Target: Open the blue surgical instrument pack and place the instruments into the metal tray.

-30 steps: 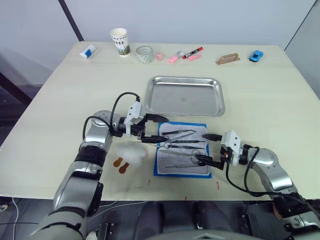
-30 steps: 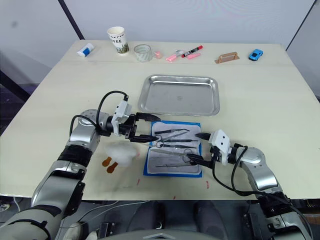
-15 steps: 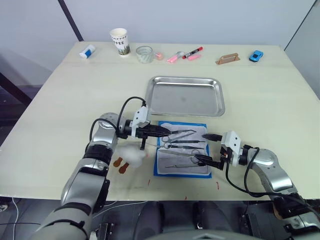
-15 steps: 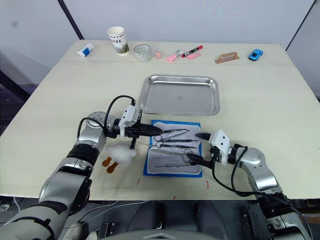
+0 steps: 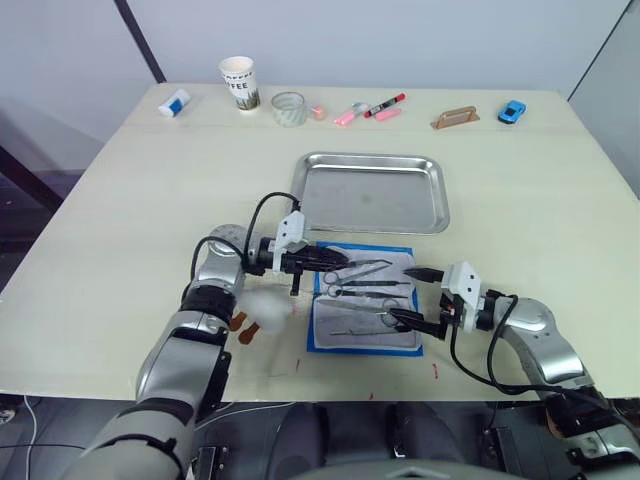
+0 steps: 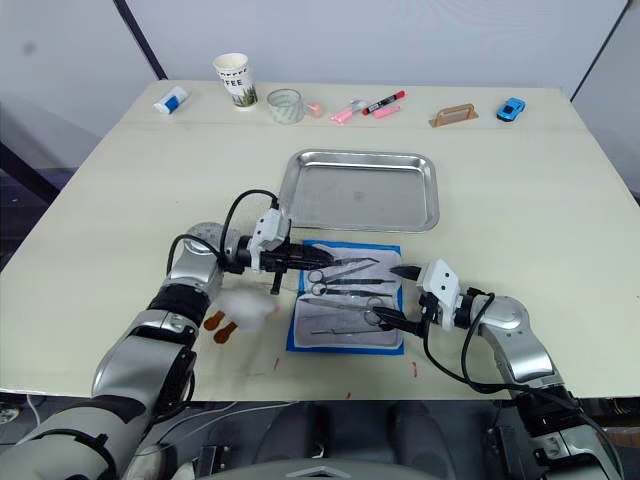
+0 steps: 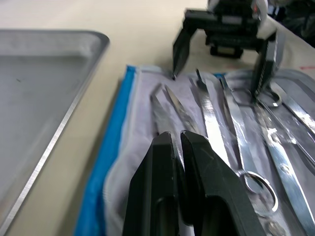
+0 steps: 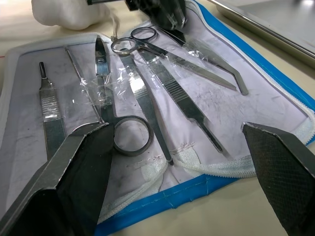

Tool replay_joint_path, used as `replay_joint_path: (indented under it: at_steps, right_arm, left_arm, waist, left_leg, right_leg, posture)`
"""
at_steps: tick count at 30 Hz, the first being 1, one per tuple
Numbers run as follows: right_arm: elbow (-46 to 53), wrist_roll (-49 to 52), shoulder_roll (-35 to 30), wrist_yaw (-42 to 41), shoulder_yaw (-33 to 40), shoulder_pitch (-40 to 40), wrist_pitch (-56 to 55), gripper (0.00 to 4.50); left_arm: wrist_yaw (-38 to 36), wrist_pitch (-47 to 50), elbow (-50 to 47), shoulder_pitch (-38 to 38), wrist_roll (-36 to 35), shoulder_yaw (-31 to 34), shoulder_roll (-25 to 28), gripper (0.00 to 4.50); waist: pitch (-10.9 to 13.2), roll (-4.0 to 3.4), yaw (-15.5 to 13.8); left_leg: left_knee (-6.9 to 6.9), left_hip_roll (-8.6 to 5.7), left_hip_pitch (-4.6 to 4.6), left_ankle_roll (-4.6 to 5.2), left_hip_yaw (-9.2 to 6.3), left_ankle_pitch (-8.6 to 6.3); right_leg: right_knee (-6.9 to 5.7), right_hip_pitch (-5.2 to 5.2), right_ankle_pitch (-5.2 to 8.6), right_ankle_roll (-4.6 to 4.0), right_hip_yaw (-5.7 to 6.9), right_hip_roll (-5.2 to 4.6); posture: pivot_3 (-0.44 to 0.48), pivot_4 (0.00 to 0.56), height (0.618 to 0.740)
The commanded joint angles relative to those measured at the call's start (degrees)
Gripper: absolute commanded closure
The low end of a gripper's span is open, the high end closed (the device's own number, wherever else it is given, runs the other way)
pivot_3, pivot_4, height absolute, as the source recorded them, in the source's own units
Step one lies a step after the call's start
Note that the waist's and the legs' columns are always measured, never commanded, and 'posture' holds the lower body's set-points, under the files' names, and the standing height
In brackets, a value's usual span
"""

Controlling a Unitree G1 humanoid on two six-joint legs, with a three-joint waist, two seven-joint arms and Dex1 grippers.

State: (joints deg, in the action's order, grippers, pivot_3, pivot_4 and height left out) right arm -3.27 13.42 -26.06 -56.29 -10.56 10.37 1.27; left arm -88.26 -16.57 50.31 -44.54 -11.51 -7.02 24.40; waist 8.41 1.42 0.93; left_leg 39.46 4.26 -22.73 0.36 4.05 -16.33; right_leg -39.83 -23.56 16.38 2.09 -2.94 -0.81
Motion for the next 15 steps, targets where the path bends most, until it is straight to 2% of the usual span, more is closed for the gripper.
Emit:
replay_joint_path:
  at_steps: [1,4,6,7,9,15]
  right_arm:
    - [-1.62,-2.43,0.02,0.73,-1.90,-1.31,0.95,0.00]
    - [-1.60,-2.42,0.09,0.80,-2.07,-1.40,0.89,0.00]
    - [-1.52,-2.44,0.21,0.92,-2.21,-1.44,0.92,0.00]
    - [-1.55,-2.45,0.26,0.95,-2.26,-1.42,0.91,0.00]
    - [-1.75,-2.48,0.32,0.94,-2.29,-1.29,0.83,0.00]
    - [-2.07,-2.58,0.55,1.11,-2.29,-1.05,0.65,0.00]
  left_arm:
    - [-0.29,0.51,-0.50,-0.64,-1.29,1.90,-0.06,4.13]
    - [-0.78,1.64,-1.12,-0.56,-1.66,2.31,-0.04,4.13]
    - [-1.17,1.54,-1.51,-0.34,-1.45,2.37,0.14,3.63]
    - [-1.15,1.14,-1.65,-0.17,-1.21,2.36,0.24,3.53]
    - [-1.19,0.31,-1.82,0.24,-0.77,2.27,0.38,2.90]
    - [-0.41,-0.39,-1.15,0.43,0.43,1.97,0.47,2.90]
  waist:
    - [0.00,0.00,-0.01]
    - [0.00,0.00,-0.01]
    - [0.00,0.00,-0.01]
    - [0.00,0.00,-0.01]
    - [0.00,0.00,0.00]
    - [0.00,0.00,0.01]
  left_leg:
    - [0.00,0.00,0.00,0.00,0.00,0.00]
    - [0.00,0.00,0.00,0.00,0.00,0.00]
    - [0.00,0.00,0.00,0.00,-0.01,0.00]
    - [0.00,0.00,0.00,0.00,-0.01,0.00]
    - [0.00,0.00,0.00,0.00,0.00,0.00]
    - [0.00,0.00,0.00,0.00,0.00,0.00]
  right_leg:
    - [0.00,0.00,0.00,0.00,0.00,0.00]
    - [0.00,0.00,0.00,0.00,0.00,0.00]
    - [0.00,0.00,0.00,0.00,0.00,0.00]
    - [0.00,0.00,0.00,0.00,0.01,0.00]
    - [0.00,0.00,0.00,0.00,0.00,0.00]
    - [0.00,0.00,0.00,0.00,0.00,0.00]
  posture:
    - [0.000,0.150,0.718]
    - [0.000,0.150,0.718]
    - [0.000,0.150,0.718]
    - [0.000,0.150,0.718]
    - [0.000,0.150,0.718]
    - [0.000,0.150,0.718]
